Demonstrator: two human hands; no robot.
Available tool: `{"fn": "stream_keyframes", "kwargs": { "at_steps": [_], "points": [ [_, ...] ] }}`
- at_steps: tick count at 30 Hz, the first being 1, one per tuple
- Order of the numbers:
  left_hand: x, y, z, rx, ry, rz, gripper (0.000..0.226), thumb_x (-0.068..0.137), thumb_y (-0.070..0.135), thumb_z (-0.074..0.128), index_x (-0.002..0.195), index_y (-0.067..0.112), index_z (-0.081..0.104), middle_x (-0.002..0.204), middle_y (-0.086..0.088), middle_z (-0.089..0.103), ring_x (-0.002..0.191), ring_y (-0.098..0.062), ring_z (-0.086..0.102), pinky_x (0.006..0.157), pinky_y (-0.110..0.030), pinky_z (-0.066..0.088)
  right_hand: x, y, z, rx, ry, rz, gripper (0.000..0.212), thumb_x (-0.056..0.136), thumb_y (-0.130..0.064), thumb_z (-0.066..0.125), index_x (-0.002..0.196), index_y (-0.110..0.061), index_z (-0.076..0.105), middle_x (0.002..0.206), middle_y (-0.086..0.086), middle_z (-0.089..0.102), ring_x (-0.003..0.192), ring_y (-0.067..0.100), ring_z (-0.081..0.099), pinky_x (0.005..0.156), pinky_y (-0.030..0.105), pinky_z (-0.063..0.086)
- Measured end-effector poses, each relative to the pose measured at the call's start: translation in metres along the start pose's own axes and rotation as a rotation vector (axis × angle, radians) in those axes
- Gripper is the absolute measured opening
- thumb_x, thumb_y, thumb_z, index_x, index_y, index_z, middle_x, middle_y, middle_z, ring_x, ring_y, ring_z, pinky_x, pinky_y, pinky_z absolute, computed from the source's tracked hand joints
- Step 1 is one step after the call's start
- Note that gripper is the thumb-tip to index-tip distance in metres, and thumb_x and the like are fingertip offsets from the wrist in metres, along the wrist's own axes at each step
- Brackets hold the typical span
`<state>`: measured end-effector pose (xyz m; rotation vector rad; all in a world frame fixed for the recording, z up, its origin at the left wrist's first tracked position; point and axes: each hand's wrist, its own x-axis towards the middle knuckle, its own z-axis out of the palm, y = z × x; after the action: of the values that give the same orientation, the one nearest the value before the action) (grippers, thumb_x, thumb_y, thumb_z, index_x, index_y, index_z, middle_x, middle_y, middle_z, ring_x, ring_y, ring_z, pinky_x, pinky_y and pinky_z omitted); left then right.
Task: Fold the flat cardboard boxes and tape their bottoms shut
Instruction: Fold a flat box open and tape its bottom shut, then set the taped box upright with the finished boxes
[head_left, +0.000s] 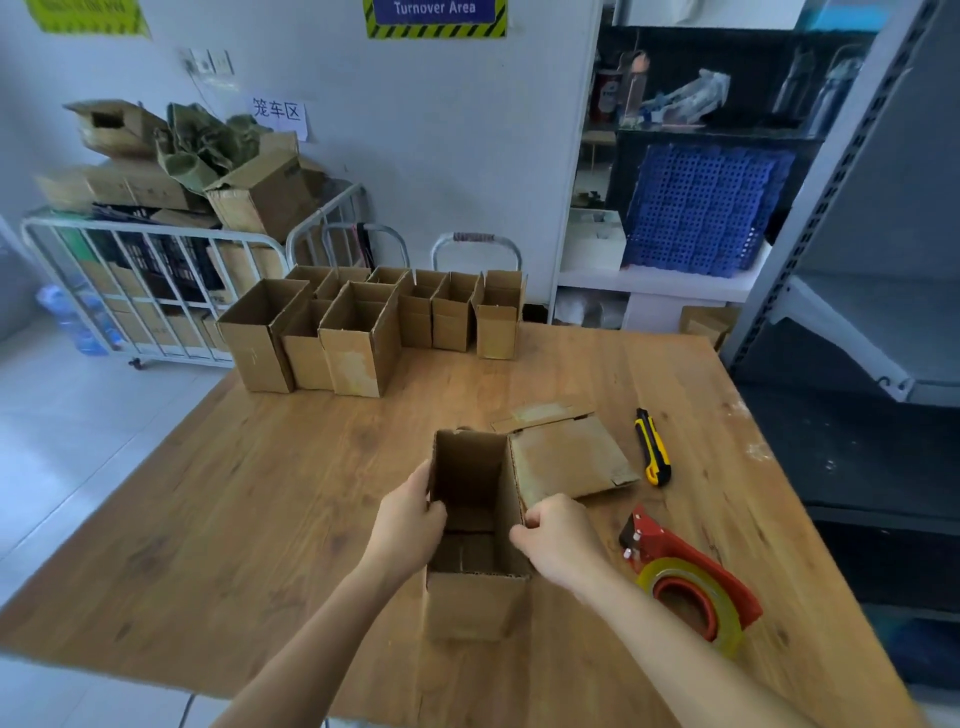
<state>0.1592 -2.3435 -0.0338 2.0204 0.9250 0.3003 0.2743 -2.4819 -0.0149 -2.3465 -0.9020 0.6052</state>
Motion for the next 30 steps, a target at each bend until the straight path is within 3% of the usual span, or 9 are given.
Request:
{"fn": "stream_keyframes", "kwargs": {
  "at_steps": [3, 5, 11, 16, 20, 24, 30],
  "points": [
    [0.001, 0.011, -0.009, -0.02, 0.066, 0.01, 0.051, 0.099, 0.039, 0.046, 0.146, 0.02, 0.037, 0.134, 0.006, 0.055, 0.124, -0.011, 0.051, 0.098, -0.025, 0.046, 0.011, -0.002, -0.013, -0.023, 0.051, -0.02, 0.05, 0.084, -0.012, 0.059, 0.047, -0.016, 0.026, 0.049, 0.001, 0.018, 0.044, 0.016, 0.018, 0.032, 0.02, 0.024],
    [0.006, 0.015, -0.019, 0.061, 0.155, 0.01, 0.054, 0.099, 0.042, 0.044, 0.147, 0.019, 0.037, 0.144, 0.001, 0.048, 0.132, -0.015, 0.044, 0.107, -0.033, 0.039, 0.023, -0.002, -0.018, -0.022, 0.073, -0.049, 0.047, 0.083, -0.011, 0.058, 0.047, -0.015, 0.027, 0.048, 0.0, 0.019, 0.043, 0.015, 0.019, 0.031, 0.021, 0.018],
    [0.022, 0.015, -0.049, 0.477, 0.225, 0.042, 0.056, 0.099, 0.036, 0.047, 0.15, 0.021, 0.028, 0.151, 0.002, 0.038, 0.139, -0.015, 0.036, 0.109, -0.028, 0.034, 0.06, -0.017, -0.028, -0.041, 0.15, -0.093, 0.043, 0.084, -0.011, 0.056, 0.05, -0.014, 0.031, 0.047, 0.0, 0.027, 0.041, 0.014, 0.028, 0.038, 0.02, 0.02],
    [0.056, 0.01, -0.068, 0.602, 0.245, 0.142, 0.047, 0.098, 0.032, 0.051, 0.142, 0.018, 0.04, 0.143, 0.003, 0.044, 0.132, -0.012, 0.04, 0.101, -0.015, 0.033, 0.103, -0.045, -0.032, -0.053, 0.197, -0.107, 0.041, 0.081, -0.011, 0.057, 0.05, -0.012, 0.031, 0.048, 0.002, 0.026, 0.043, 0.016, 0.026, 0.037, 0.021, 0.015],
    [0.102, 0.0, -0.091, 0.759, 0.161, 0.225, 0.054, 0.097, 0.038, 0.05, 0.146, 0.02, 0.035, 0.151, 0.003, 0.035, 0.144, -0.016, 0.021, 0.115, -0.027, 0.022, 0.143, -0.069, -0.028, -0.075, 0.254, -0.073, 0.042, 0.087, -0.015, 0.057, 0.051, -0.014, 0.036, 0.049, -0.001, 0.033, 0.043, 0.011, 0.035, 0.038, 0.018, 0.02],
    [0.151, -0.015, -0.115, 0.867, 0.092, 0.269, 0.059, 0.095, 0.042, 0.052, 0.147, 0.022, 0.033, 0.155, 0.002, 0.03, 0.148, -0.019, 0.012, 0.119, -0.035, 0.017, 0.19, -0.089, -0.017, -0.1, 0.292, -0.012, 0.04, 0.089, -0.017, 0.058, 0.052, -0.014, 0.043, 0.052, -0.001, 0.04, 0.048, 0.008, 0.041, 0.039, 0.017, 0.022],
    [0.212, -0.037, -0.144, 0.914, 0.065, 0.339, 0.058, 0.097, 0.04, 0.049, 0.149, 0.023, 0.03, 0.158, 0.002, 0.023, 0.149, -0.02, 0.007, 0.116, -0.033, 0.006, 0.273, -0.122, 0.003, -0.063, 0.331, 0.045, 0.038, 0.092, -0.016, 0.058, 0.055, -0.015, 0.046, 0.056, -0.001, 0.046, 0.053, 0.01, 0.047, 0.042, 0.018, 0.029]
  ]
}}
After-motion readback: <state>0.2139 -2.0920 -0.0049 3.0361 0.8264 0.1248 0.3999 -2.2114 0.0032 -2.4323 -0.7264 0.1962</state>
